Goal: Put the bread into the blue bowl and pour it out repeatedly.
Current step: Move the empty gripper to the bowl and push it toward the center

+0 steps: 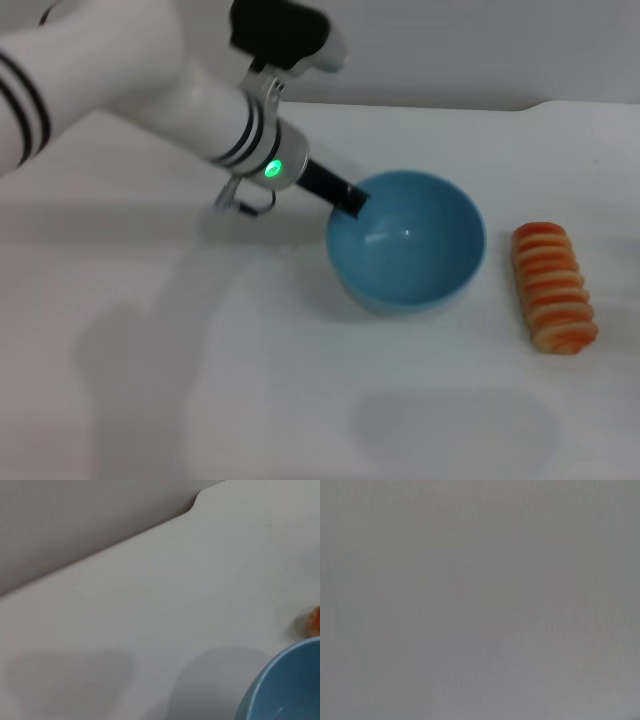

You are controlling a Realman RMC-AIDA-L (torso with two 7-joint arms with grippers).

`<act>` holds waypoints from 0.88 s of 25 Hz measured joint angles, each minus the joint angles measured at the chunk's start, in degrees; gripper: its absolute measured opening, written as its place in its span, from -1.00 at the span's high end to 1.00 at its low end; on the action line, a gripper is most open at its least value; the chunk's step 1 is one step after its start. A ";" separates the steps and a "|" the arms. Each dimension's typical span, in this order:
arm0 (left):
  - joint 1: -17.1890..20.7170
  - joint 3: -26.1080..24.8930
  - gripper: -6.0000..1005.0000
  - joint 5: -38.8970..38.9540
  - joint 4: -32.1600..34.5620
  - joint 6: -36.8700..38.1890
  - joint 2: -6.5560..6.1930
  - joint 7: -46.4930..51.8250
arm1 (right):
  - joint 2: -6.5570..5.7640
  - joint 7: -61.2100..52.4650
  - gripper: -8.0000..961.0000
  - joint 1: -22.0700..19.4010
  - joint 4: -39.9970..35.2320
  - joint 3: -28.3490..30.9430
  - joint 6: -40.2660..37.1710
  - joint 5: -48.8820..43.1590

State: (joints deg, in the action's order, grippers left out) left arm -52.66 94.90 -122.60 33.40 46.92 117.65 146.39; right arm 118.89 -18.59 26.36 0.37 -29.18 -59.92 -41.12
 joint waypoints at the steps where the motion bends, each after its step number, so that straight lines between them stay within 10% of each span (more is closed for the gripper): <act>1: -1.01 -0.12 0.99 -1.66 0.18 0.16 -0.05 0.30 | -0.02 -0.03 -0.28 0.03 -0.01 0.00 0.56 -0.03; 11: -9.17 -0.18 0.99 -21.17 2.37 1.27 0.53 10.95 | -0.60 -12.03 -0.28 2.06 -4.16 -6.02 9.53 -8.19; 17: -9.44 -2.86 0.99 -21.47 1.78 1.38 0.35 11.20 | -0.65 -56.59 -0.27 -0.31 -25.84 -15.10 16.11 -40.45; 22: -8.45 -5.47 0.99 -21.56 1.64 0.98 0.37 11.50 | -1.57 -97.31 -0.27 -0.07 -42.36 -12.06 5.55 -75.25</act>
State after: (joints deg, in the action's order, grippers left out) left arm -61.11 89.44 -144.16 35.04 47.90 118.02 157.90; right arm 117.32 -115.90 26.29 -42.00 -41.24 -54.36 -116.37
